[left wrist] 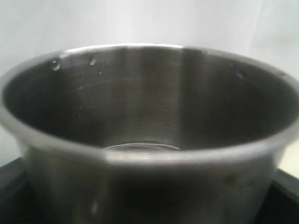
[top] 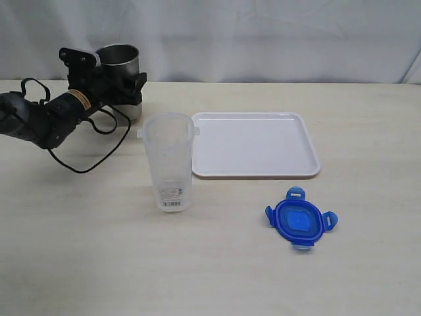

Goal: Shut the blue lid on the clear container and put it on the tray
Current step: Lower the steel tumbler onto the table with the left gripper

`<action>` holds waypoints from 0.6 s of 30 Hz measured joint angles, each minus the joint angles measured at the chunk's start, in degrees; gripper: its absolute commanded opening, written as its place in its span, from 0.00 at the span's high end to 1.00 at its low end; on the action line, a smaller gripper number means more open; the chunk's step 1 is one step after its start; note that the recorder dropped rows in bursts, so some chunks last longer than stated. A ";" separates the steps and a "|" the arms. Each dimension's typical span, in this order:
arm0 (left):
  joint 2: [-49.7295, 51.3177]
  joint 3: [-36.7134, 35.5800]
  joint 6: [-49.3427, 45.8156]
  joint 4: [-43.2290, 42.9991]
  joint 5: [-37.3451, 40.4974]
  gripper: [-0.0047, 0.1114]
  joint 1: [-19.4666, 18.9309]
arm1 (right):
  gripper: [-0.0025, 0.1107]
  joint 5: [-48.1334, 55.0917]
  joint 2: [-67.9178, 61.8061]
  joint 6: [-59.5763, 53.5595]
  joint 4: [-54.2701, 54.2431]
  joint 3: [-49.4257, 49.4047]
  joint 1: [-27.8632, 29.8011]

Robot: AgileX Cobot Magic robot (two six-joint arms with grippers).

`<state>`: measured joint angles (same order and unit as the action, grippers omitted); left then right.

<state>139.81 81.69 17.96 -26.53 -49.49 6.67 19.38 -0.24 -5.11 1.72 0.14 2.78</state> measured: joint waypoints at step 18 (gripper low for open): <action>4.07 2.53 -0.64 2.12 -4.90 0.96 0.00 | 0.94 0.00 0.00 0.00 0.00 0.00 0.00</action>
<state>143.88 84.22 17.32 -24.41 -54.39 6.67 19.38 -0.24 -5.11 1.72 0.14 2.78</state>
